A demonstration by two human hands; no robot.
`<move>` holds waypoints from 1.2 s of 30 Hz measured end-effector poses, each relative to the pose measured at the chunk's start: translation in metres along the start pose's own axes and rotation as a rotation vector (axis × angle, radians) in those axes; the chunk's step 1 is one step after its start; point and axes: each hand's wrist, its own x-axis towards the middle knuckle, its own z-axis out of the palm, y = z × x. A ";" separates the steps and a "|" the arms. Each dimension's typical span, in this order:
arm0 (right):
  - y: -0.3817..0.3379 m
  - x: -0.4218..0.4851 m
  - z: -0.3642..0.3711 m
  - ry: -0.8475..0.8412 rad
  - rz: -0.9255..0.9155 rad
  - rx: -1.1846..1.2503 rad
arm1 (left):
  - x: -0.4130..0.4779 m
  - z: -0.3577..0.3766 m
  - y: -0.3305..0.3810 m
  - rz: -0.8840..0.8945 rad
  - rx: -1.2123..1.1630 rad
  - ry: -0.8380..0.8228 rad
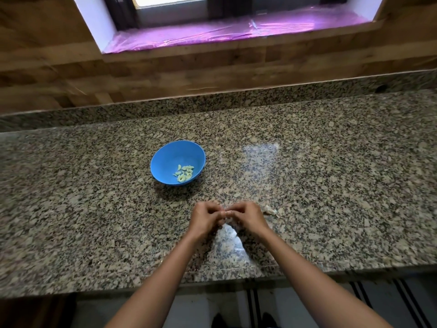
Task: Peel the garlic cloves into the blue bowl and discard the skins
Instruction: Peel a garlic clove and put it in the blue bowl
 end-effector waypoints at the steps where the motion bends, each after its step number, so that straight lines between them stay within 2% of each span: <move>1: 0.001 0.001 -0.002 -0.003 0.020 0.041 | -0.004 0.000 0.001 0.002 -0.041 0.007; 4: 0.002 0.003 -0.006 -0.025 0.033 0.065 | -0.012 0.001 0.008 0.124 0.070 0.046; 9: 0.000 0.006 -0.013 -0.190 0.056 0.102 | -0.012 -0.006 0.010 0.494 0.416 -0.004; 12: 0.002 0.003 -0.016 -0.223 0.033 0.117 | -0.009 -0.010 0.007 0.545 0.447 -0.038; 15: 0.002 0.001 -0.016 -0.149 -0.032 0.049 | -0.008 -0.009 0.008 0.483 0.462 -0.048; 17: 0.003 0.002 -0.013 -0.074 -0.172 -0.153 | -0.008 -0.003 0.009 0.428 0.461 -0.092; 18: 0.005 0.004 -0.012 -0.029 -0.266 -0.264 | -0.008 -0.002 0.012 0.343 0.398 -0.115; 22: 0.006 0.009 -0.017 0.044 -0.591 -0.503 | 0.001 -0.015 0.021 -0.188 -0.261 -0.344; 24: 0.005 0.012 -0.018 0.054 -0.665 -0.537 | 0.001 -0.019 0.020 -0.242 -0.341 -0.377; 26: 0.000 0.014 -0.019 0.001 -0.470 -0.481 | 0.001 -0.014 0.014 0.044 0.016 -0.211; 28: -0.003 0.012 -0.017 -0.144 -0.144 -0.066 | 0.000 -0.011 0.006 0.421 0.405 0.000; 30: -0.003 0.008 -0.015 -0.191 0.045 0.284 | 0.002 -0.012 0.000 0.588 0.501 0.017; 32: 0.001 0.005 -0.010 -0.160 0.090 0.350 | -0.004 -0.011 0.001 0.497 0.430 0.008; 34: 0.003 0.006 -0.004 -0.095 0.087 0.289 | -0.007 -0.008 0.004 0.364 0.306 0.055; 36: 0.005 0.006 -0.002 -0.049 0.087 0.230 | -0.008 -0.005 0.005 0.316 0.264 0.051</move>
